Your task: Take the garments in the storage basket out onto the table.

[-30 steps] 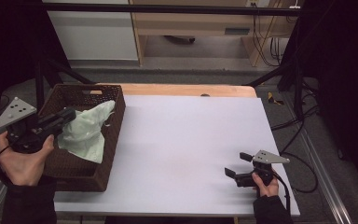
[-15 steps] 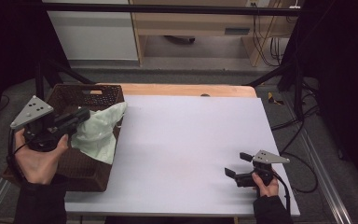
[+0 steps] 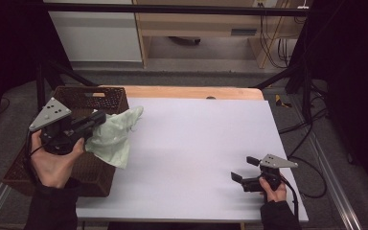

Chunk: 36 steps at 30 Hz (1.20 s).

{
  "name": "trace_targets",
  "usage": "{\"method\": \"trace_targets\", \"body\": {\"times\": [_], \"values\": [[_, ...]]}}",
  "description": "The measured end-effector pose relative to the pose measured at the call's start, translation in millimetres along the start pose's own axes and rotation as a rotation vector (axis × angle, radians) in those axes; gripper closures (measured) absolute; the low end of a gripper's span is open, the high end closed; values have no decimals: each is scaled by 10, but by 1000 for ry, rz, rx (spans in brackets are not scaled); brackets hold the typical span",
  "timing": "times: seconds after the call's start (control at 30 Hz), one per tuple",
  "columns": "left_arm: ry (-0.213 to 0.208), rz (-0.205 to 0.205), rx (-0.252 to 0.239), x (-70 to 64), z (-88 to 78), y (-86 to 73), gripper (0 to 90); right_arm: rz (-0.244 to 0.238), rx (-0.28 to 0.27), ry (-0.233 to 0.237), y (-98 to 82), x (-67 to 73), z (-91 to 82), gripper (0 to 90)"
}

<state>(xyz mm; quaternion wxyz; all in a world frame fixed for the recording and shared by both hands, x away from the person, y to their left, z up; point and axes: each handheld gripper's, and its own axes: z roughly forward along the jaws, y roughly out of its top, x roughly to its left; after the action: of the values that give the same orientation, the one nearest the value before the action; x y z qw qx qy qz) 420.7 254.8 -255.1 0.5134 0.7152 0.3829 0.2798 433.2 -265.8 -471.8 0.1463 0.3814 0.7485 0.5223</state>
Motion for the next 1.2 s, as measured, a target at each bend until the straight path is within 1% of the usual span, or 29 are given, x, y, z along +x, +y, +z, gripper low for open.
{"method": "trace_targets", "body": {"times": [0.03, 0.07, 0.13, 0.17, 0.33, 0.43, 0.57, 1.2], "values": [[2, 5, -2, -10, 7, 6, 847, -1, 0, 0, 0, 0, 0, 41], [-9, 2, -3, -30, 21, 11, 846, 0, 0, 0, 0, 0, -1, 41], [-16, 8, -7, -64, 46, 23, 846, 0, -1, 0, 1, 0, -2, 41], [-27, 5, -5, -87, 65, 25, 846, 0, 0, 0, 0, 0, -1, 41], [-51, 14, 5, -166, 153, 33, 846, 0, -2, 0, 1, 0, -3, 41], [-72, 9, 0, -211, 202, 34, 846, 0, -4, -1, 1, 0, -1, 41], [-86, 10, -1, -257, 254, 28, 846, 1, -5, -1, 2, 0, -3, 41], [-146, 21, 36, -494, 610, -70, 846, 1, -4, -1, 2, 0, -3, 41]]}}
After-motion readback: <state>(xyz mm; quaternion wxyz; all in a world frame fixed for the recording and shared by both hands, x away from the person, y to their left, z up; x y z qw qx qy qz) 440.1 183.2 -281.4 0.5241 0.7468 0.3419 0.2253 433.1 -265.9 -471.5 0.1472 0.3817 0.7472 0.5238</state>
